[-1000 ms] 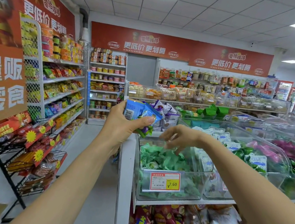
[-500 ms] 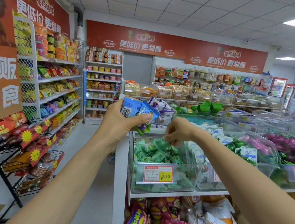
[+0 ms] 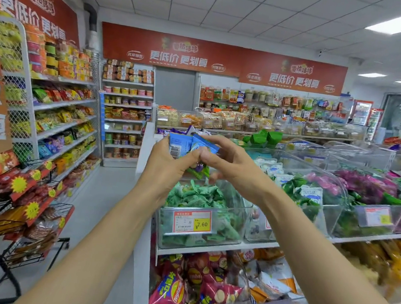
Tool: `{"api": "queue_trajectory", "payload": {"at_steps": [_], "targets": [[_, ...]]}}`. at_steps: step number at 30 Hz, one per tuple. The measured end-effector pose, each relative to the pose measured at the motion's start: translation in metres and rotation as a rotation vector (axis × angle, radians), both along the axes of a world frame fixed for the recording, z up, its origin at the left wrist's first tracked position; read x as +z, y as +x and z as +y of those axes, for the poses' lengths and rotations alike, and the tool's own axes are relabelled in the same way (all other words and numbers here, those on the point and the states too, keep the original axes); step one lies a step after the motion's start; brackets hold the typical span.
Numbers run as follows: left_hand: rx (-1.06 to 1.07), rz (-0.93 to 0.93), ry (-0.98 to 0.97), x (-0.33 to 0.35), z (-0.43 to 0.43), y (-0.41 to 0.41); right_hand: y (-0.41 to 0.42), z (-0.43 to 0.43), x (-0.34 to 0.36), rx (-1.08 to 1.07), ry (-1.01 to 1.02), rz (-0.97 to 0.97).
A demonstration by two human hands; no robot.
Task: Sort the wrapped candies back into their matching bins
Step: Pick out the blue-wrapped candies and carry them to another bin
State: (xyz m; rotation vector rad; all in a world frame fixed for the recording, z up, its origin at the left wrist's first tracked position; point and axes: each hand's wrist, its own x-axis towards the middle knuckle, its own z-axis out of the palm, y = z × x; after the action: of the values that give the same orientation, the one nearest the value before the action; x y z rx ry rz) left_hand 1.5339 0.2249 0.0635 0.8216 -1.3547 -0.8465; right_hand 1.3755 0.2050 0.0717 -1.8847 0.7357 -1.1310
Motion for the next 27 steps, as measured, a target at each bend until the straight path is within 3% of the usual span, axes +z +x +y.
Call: {"api": "queue_trajectory", "payload": {"at_steps": [5,10,17,27], "targets": [[-0.079,-0.019,0.044,-0.017,0.005,-0.027,-0.021,0.013,-0.024,-0.04,-0.072,-0.103],[-0.149,0.102,0.095,-0.037,0.022,-0.054,-0.037,0.023,-0.059,-0.125,-0.049,-0.228],[-0.071,0.027,0.048,-0.081,0.047,-0.078,-0.052,0.06,-0.106,-0.279,-0.024,-0.251],[-0.219,-0.093,0.11,-0.152,0.061,-0.065,-0.046,0.109,-0.178,-0.483,0.12,-0.328]]}}
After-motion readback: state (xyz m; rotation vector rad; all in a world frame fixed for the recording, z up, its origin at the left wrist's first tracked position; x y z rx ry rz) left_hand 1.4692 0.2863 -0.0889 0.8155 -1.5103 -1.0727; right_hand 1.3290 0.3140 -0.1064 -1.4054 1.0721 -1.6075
